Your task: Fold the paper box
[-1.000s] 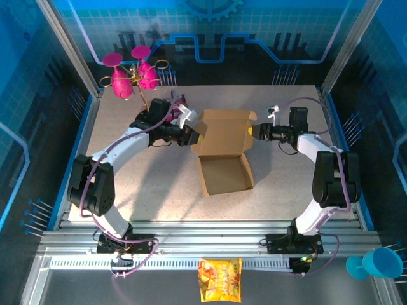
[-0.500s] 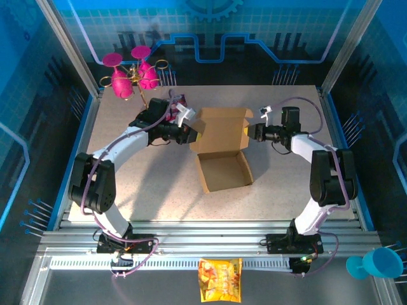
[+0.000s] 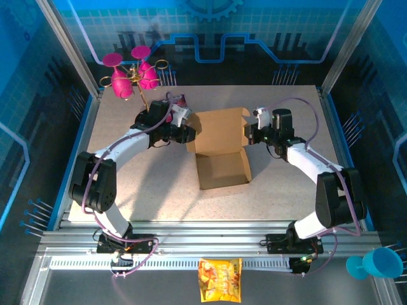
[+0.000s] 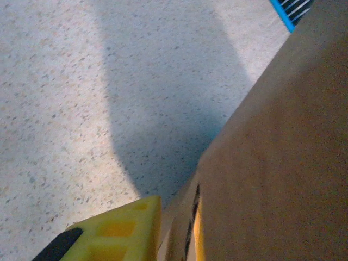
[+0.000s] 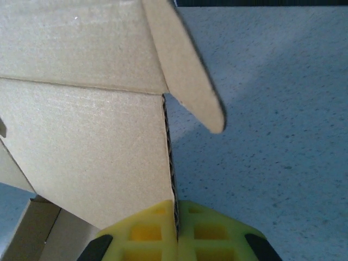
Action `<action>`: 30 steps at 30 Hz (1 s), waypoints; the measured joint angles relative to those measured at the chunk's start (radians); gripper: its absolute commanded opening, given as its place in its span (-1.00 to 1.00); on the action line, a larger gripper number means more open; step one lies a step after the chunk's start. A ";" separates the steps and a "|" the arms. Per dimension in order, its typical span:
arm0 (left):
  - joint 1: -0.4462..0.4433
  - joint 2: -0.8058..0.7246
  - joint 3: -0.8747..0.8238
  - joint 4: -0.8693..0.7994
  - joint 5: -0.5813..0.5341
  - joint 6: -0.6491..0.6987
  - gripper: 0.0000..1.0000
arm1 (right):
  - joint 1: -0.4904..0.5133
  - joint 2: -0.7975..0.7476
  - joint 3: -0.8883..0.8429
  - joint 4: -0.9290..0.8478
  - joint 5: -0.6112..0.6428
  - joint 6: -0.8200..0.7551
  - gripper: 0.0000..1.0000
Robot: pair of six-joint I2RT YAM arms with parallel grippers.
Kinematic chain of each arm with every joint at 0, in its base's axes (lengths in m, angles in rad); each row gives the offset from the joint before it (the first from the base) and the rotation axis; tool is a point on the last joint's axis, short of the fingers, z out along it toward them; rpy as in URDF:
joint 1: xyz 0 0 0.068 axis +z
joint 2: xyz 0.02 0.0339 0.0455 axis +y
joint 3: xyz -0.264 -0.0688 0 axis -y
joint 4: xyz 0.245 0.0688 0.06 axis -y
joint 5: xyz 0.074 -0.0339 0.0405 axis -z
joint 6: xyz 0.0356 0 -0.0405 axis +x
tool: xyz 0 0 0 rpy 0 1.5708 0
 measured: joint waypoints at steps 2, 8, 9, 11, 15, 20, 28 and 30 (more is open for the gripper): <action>-0.012 0.000 -0.005 -0.001 -0.044 0.001 -0.25 | 0.006 -0.006 0.000 -0.001 0.046 -0.008 -1.00; -0.049 -0.011 -0.032 0.005 -0.167 -0.060 -0.49 | 0.040 -0.011 -0.001 -0.012 0.154 -0.024 -1.00; -0.053 -0.011 -0.034 0.006 -0.175 -0.071 -0.61 | 0.048 -0.011 -0.001 -0.012 0.168 -0.026 -1.00; -0.058 -0.011 -0.034 0.010 -0.187 -0.084 -0.70 | 0.062 -0.013 -0.001 -0.011 0.192 -0.027 -1.00; -0.074 -0.011 -0.033 0.008 -0.226 -0.107 -0.70 | 0.081 -0.013 -0.001 -0.011 0.239 -0.027 -1.00; -0.111 -0.011 -0.026 0.002 -0.297 -0.149 -0.87 | 0.103 -0.014 -0.011 0.010 0.299 -0.026 -1.00; -0.166 0.006 -0.013 0.000 -0.481 -0.242 -1.00 | 0.165 -0.036 -0.167 0.216 0.432 0.033 -1.00; -0.183 0.006 -0.013 0.013 -0.528 -0.264 -1.00 | 0.178 -0.038 -0.209 0.284 0.464 0.058 -1.00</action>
